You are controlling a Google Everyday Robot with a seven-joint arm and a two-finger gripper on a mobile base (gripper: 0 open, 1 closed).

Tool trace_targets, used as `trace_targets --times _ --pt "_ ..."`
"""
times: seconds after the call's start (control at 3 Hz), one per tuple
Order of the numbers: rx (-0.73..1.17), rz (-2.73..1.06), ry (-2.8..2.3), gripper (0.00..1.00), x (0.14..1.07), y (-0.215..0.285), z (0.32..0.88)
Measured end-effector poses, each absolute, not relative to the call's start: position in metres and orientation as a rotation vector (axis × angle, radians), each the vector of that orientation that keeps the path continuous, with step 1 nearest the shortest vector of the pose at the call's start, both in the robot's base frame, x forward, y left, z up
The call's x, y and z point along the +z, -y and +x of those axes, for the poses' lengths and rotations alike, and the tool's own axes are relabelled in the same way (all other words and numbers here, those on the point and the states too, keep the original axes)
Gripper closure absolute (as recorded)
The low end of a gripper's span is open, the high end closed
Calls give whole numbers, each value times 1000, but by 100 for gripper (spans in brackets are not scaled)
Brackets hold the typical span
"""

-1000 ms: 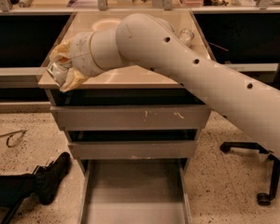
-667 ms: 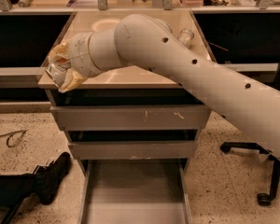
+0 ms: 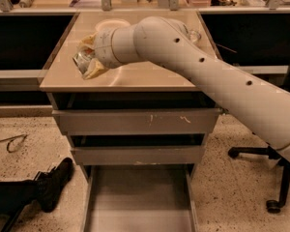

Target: Pick 7up can from bottom drawer and place on counter

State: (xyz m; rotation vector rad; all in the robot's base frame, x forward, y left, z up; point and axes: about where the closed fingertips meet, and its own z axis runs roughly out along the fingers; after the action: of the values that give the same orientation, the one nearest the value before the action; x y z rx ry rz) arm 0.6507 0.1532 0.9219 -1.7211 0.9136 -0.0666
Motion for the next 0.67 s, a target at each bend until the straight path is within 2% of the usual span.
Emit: trace_targets --times 0.33,0.67 --pt "-58 -1674 -1000 100 908 -136 682" --pt "42 -1629 -1061 100 885 -128 696"
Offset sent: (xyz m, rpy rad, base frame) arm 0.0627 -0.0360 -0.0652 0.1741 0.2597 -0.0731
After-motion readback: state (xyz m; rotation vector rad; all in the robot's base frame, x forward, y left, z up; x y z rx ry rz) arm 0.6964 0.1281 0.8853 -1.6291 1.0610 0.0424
